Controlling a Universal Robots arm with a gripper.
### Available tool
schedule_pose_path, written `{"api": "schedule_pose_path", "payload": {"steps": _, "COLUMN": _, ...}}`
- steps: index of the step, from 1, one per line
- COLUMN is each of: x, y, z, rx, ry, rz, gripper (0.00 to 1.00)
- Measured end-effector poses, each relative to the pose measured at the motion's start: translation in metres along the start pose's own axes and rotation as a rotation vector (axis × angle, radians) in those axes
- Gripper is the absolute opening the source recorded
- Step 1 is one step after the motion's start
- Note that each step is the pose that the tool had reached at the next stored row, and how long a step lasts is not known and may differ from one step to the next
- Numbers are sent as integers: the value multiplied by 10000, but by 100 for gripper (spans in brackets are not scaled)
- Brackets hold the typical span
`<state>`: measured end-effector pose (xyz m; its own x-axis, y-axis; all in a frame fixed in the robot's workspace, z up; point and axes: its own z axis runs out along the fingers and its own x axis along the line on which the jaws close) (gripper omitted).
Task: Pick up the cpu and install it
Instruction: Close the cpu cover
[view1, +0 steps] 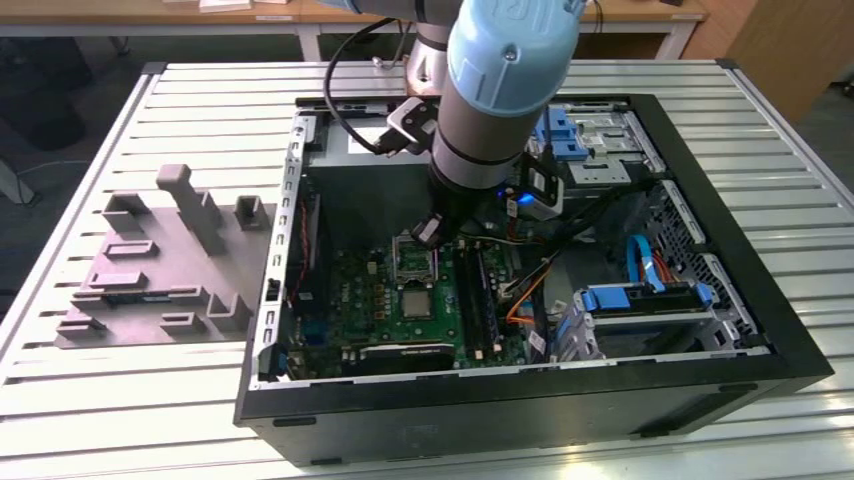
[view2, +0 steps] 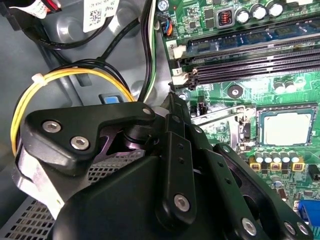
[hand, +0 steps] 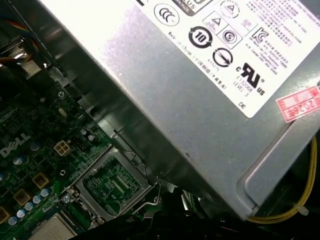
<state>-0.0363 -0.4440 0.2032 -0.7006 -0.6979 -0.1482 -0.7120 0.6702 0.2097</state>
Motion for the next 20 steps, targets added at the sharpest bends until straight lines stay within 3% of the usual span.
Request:
{"api": "schedule_pose_path", "payload": {"steps": 5, "x": -10, "y": 8, "z": 19, "rx": 31, "ry": 30, "rz": 3, "gripper": 11}}
{"api": "schedule_pose_path", "payload": {"steps": 8, "x": -18, "y": 16, "z": 22, "rx": 88, "ry": 90, "rz": 6, "gripper": 11}}
{"api": "schedule_pose_path", "payload": {"steps": 11, "x": -24, "y": 21, "z": 23, "rx": 207, "ry": 210, "rz": 13, "gripper": 11}}
{"api": "schedule_pose_path", "payload": {"steps": 17, "x": -26, "y": 34, "z": -8, "rx": 218, "ry": 222, "rz": 15, "gripper": 11}}
{"api": "schedule_pose_path", "payload": {"steps": 20, "x": -26, "y": 40, "z": -25, "rx": 301, "ry": 304, "rz": 19, "gripper": 11}}
